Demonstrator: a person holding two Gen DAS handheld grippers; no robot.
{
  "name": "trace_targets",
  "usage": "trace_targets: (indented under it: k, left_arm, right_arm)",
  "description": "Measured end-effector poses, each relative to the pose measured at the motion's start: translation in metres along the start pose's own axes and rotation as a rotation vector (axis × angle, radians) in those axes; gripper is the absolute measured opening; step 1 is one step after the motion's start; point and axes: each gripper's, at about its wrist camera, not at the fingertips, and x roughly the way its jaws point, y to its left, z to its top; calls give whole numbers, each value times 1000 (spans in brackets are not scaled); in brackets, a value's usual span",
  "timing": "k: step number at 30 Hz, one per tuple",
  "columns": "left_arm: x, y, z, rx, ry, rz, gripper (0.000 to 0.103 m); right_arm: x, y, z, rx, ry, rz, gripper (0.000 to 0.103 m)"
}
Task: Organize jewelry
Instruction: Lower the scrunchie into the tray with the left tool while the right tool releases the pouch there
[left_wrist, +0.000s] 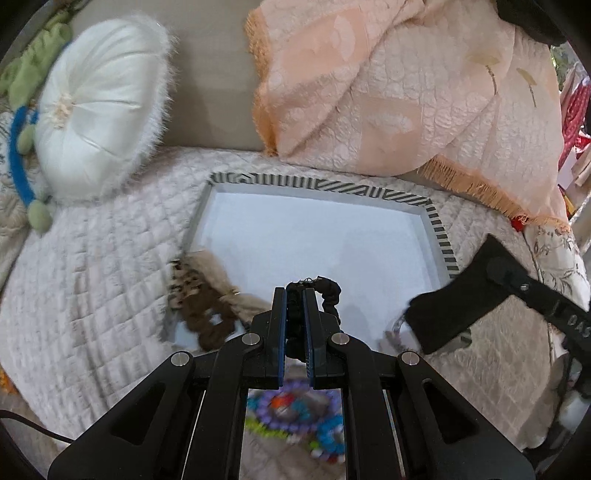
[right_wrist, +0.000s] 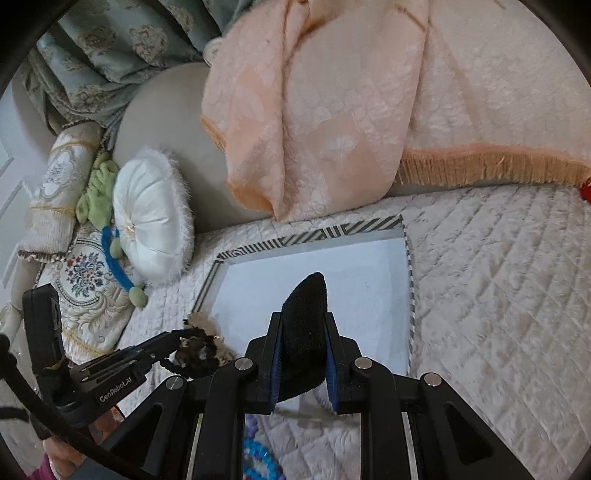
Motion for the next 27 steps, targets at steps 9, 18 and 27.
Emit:
trace_targets:
  k: [9, 18, 27]
  left_arm:
    - [67, 3, 0, -41, 107, 4, 7]
    - [80, 20, -10, -59, 123, 85, 11]
    - [56, 22, -23, -75, 108, 84, 47]
  right_arm:
    - [70, -25, 1, 10, 121, -79, 19]
    - [69, -24, -13, -104, 139, -220, 43]
    - [38, -12, -21, -134, 111, -207, 44]
